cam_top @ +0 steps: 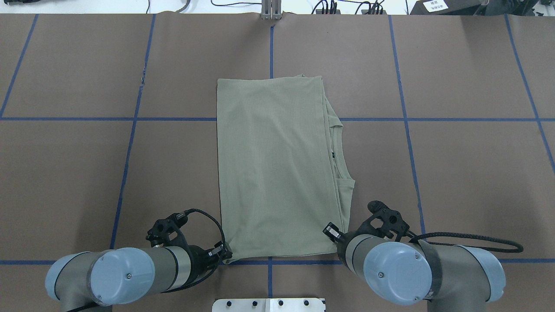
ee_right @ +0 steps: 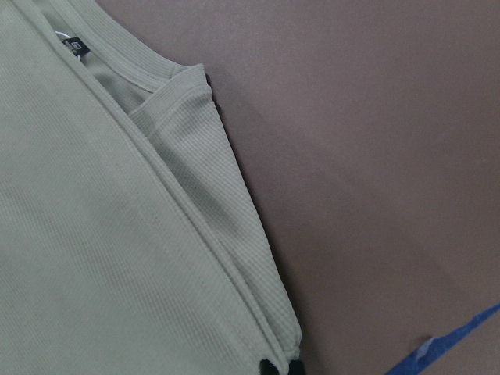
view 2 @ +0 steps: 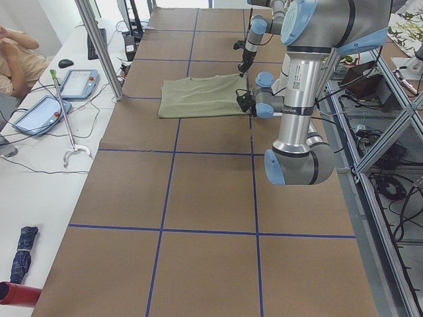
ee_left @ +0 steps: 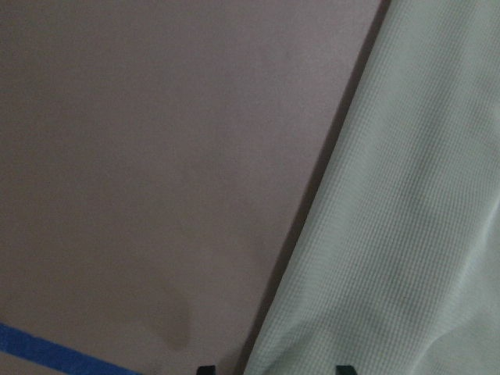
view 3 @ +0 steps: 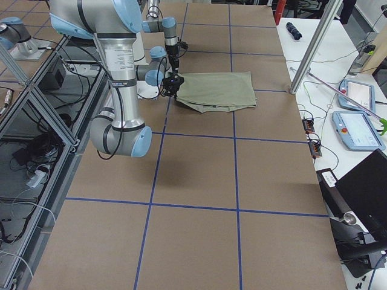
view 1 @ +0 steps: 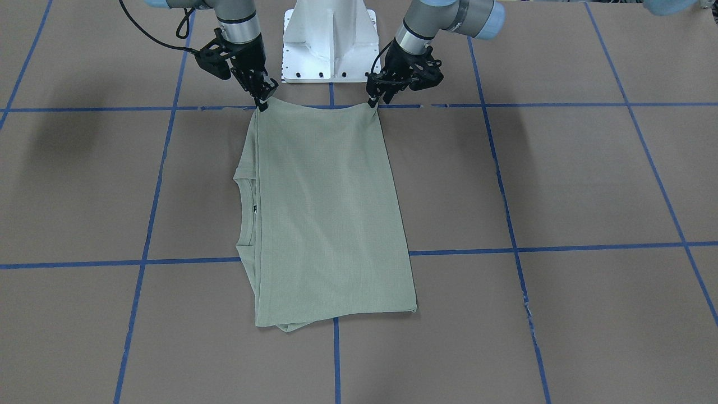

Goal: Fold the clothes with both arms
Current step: 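Grasp the near edge of the shirt with both grippers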

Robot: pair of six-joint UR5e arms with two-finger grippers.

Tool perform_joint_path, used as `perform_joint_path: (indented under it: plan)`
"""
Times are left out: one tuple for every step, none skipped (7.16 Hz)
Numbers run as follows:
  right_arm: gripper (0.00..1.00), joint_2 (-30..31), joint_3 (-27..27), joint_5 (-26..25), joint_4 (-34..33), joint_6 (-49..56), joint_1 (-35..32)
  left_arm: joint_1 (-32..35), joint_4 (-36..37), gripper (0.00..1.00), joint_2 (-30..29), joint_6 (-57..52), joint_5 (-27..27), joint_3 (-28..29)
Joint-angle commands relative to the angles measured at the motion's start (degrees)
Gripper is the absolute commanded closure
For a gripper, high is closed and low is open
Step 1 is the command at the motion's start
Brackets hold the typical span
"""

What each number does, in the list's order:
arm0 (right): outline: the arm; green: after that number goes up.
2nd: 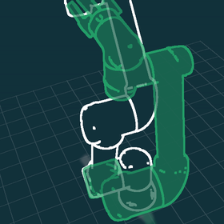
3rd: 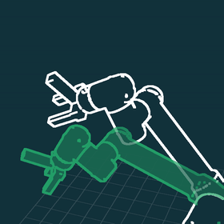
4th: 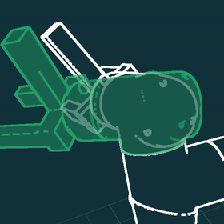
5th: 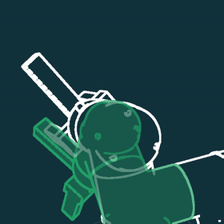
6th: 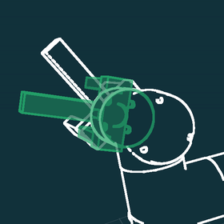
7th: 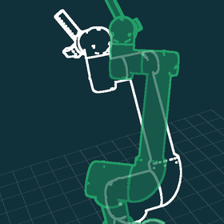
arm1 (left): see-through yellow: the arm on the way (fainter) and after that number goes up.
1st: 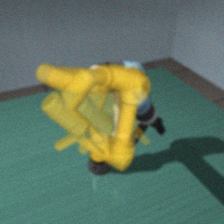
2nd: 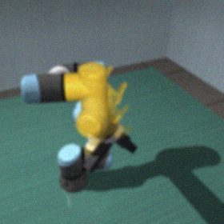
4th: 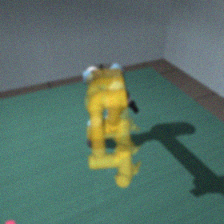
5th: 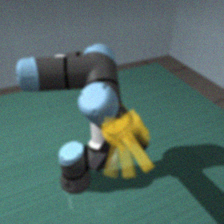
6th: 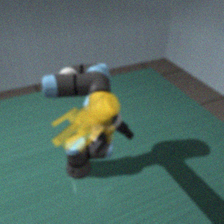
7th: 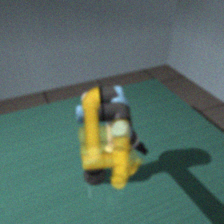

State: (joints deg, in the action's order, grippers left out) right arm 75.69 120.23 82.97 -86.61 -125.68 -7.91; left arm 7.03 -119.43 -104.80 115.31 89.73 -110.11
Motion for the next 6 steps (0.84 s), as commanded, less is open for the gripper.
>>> perform_joint_path:
  plan:
    - [1.00, 0.0, 0.0, 0.0, 0.0, 0.0, 0.0, -1.0, 0.1, 0.64, -0.8, 0.0, 0.0, 0.4]
    - [1.00, 0.0, 0.0, 0.0, 0.0, 0.0, 0.0, -1.0, 0.1, 0.89, -1.0, 0.0, -0.1, 0.4]
    - [1.00, 0.1, 0.0, 0.0, 0.0, 0.0, 0.0, -0.4, 0.0, 1.00, -1.0, -0.1, -0.2, 0.4]
    - [1.00, 0.1, 0.0, 0.0, -0.1, 0.0, 0.0, 0.4, 0.0, 1.00, -1.0, -0.3, -0.3, 0.2]
    - [1.00, 0.1, 0.0, 0.0, 0.0, 0.0, 0.0, 1.5, 0.0, 1.00, -1.0, -0.3, -0.3, -0.5]
    - [1.00, 0.1, 0.1, 0.0, 0.0, 0.0, 0.0, 1.8, 0.0, 1.00, -0.9, -0.4, -0.3, -1.7]
